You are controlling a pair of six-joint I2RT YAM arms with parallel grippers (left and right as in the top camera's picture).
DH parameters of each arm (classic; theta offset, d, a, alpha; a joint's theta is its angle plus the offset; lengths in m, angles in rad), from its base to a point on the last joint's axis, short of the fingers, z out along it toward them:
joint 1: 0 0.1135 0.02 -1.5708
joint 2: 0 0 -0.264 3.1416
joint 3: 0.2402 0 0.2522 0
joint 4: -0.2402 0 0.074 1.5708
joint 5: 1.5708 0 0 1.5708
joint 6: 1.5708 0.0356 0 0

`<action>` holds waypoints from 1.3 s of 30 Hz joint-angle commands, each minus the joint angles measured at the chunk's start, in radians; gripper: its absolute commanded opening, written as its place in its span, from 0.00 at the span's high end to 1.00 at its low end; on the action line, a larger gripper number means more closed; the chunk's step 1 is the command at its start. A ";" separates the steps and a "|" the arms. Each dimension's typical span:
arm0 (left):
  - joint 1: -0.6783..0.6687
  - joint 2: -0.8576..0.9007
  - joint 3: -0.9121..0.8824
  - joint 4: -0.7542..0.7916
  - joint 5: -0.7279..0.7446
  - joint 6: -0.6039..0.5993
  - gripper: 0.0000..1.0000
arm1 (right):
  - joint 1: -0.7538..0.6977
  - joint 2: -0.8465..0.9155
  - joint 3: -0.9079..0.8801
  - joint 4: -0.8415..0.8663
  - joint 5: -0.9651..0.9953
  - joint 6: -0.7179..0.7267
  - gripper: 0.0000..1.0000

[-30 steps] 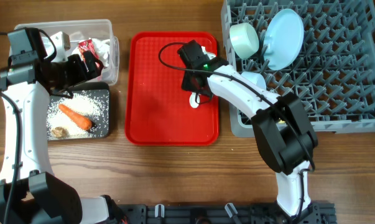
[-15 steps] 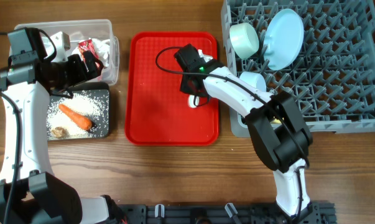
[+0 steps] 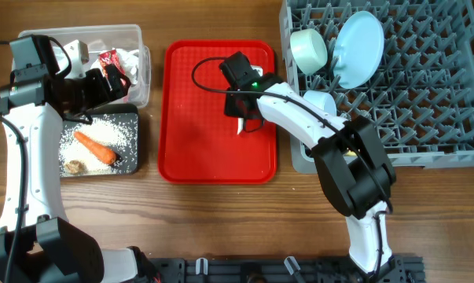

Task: Sort waste into correct bins and load items into the dishwasher rack
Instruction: 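Lower the right gripper and grasp the white spoon by its handle, then carry the white spoon right and drop it into the rack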

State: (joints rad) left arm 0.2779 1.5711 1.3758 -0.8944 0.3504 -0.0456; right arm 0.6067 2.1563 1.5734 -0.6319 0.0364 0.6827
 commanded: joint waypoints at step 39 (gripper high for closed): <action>0.006 0.002 0.014 0.002 0.016 0.016 0.00 | -0.016 -0.024 0.218 -0.174 -0.240 -0.323 0.96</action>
State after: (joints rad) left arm 0.2779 1.5711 1.3758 -0.8944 0.3508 -0.0452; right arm 0.6003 2.2215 1.7035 -0.7471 -0.1795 0.4923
